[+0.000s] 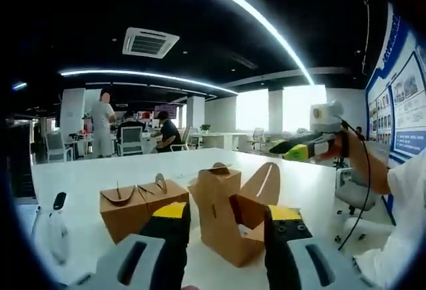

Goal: Pick up one paper box from the group, open the paper box, and remove the item inside

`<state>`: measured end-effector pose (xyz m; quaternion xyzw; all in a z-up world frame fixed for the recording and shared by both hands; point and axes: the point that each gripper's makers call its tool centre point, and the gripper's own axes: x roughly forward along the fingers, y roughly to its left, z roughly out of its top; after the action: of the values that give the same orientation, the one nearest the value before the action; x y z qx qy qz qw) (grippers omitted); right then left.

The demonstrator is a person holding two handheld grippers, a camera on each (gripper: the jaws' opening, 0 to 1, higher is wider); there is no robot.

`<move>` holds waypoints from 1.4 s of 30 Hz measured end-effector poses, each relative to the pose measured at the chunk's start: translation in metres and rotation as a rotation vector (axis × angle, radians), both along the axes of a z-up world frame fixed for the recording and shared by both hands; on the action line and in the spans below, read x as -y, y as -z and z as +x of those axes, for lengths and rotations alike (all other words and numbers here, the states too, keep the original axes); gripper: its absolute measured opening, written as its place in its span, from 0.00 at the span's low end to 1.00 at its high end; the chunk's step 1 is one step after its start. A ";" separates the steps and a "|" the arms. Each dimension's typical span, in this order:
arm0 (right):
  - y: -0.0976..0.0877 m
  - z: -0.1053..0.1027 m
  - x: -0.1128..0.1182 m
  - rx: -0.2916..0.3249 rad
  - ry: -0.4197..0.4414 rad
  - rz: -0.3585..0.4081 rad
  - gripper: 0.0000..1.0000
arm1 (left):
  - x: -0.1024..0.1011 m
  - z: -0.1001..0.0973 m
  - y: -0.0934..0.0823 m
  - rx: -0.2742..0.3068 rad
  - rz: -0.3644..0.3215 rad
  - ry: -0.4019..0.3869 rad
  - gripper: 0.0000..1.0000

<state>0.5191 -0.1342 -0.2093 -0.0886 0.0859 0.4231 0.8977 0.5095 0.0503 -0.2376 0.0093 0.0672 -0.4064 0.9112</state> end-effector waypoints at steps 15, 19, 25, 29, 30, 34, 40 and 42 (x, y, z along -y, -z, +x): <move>0.004 -0.006 0.008 0.010 -0.013 -0.014 0.33 | -0.003 0.007 0.007 -0.004 0.009 0.027 0.45; 0.003 -0.006 0.009 0.019 -0.018 -0.024 0.33 | -0.002 0.009 0.009 -0.008 0.003 0.032 0.45; 0.003 -0.007 0.006 0.024 -0.035 -0.062 0.33 | -0.007 0.009 0.009 -0.010 -0.021 0.033 0.44; 0.004 -0.004 -0.001 0.020 -0.057 -0.108 0.33 | -0.014 0.012 0.010 -0.011 -0.026 0.016 0.44; 0.004 -0.003 -0.002 0.019 -0.060 -0.120 0.33 | -0.014 0.011 0.011 -0.013 -0.027 0.016 0.44; 0.001 0.003 -0.004 0.016 -0.064 -0.156 0.33 | -0.017 0.014 0.018 -0.026 -0.033 0.019 0.44; 0.004 0.004 -0.019 -0.024 -0.158 -0.265 0.34 | -0.020 0.018 0.022 -0.041 -0.035 0.015 0.44; 0.008 0.003 -0.027 -0.060 -0.202 -0.296 0.40 | -0.020 0.019 0.021 -0.039 -0.040 0.016 0.44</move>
<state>0.5218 -0.1071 -0.2171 -0.2151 0.1649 0.4962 0.8248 0.5280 0.0702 -0.2589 -0.0164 0.0768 -0.4153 0.9063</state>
